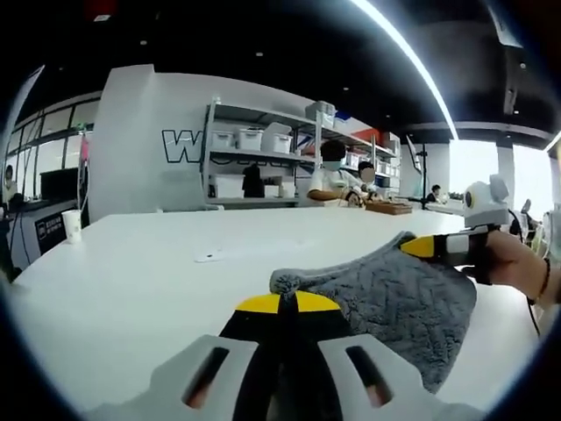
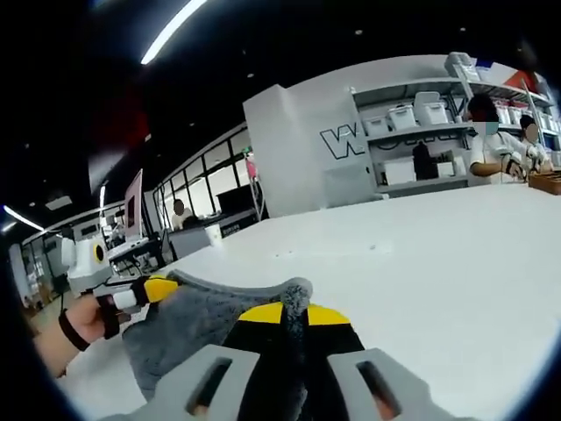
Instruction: Open the folded towel by lifting each exposed corner and separating the folded layers until the towel lies flat within the target outline without major curled edges
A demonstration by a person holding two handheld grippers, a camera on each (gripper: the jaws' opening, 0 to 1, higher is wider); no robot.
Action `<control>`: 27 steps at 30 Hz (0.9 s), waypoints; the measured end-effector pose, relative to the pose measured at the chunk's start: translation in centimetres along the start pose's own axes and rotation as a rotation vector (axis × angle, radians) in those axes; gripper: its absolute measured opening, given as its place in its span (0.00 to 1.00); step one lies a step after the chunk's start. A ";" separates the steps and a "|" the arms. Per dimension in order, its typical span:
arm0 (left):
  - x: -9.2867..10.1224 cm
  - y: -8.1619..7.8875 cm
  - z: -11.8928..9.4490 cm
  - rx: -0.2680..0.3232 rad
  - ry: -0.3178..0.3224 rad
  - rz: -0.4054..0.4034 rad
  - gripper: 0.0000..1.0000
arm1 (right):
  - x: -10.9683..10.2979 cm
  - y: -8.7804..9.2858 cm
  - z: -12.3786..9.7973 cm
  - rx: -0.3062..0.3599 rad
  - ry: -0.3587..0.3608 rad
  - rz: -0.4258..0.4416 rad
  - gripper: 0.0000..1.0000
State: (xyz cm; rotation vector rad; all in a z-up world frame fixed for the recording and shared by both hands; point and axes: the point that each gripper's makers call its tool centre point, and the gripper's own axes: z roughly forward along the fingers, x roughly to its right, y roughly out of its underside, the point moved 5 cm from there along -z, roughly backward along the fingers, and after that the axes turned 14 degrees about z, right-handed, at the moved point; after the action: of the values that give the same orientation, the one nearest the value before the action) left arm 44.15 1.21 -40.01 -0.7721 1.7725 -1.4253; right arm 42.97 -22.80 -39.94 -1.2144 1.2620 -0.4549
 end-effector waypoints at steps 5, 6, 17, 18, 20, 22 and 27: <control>0.0 -0.1 0.1 0.004 -0.001 -0.016 0.02 | 0.0 -0.4 -0.1 -0.001 0.001 -0.014 0.00; 0.0 -0.1 0.1 0.003 0.003 -0.018 0.02 | -0.1 -0.5 -0.2 0.001 0.001 -0.012 0.00; 0.3 -1.1 -0.4 0.020 0.012 -0.019 0.02 | -0.5 -1.1 -0.7 0.011 -0.005 -0.017 0.00; 0.3 -1.1 -0.4 0.021 0.013 -0.019 0.02 | -0.5 -1.1 -0.7 0.012 -0.006 -0.016 0.00; 0.3 -1.1 -0.5 0.022 0.013 -0.021 0.02 | -0.5 -1.1 -0.7 0.012 -0.006 -0.013 0.00; 0.3 -1.3 -0.8 0.030 0.014 -0.037 0.02 | -0.6 -1.1 -0.6 0.011 -0.007 -0.014 0.00; 0.2 -1.4 -1.0 0.055 0.020 -0.044 0.02 | -0.9 -1.2 -1.0 0.019 -0.013 -0.011 0.00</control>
State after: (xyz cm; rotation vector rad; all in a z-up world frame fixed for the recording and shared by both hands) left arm 43.19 1.32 -38.52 -0.7746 1.7336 -1.5101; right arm 42.23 -22.94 -38.37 -1.2067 1.2381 -0.4652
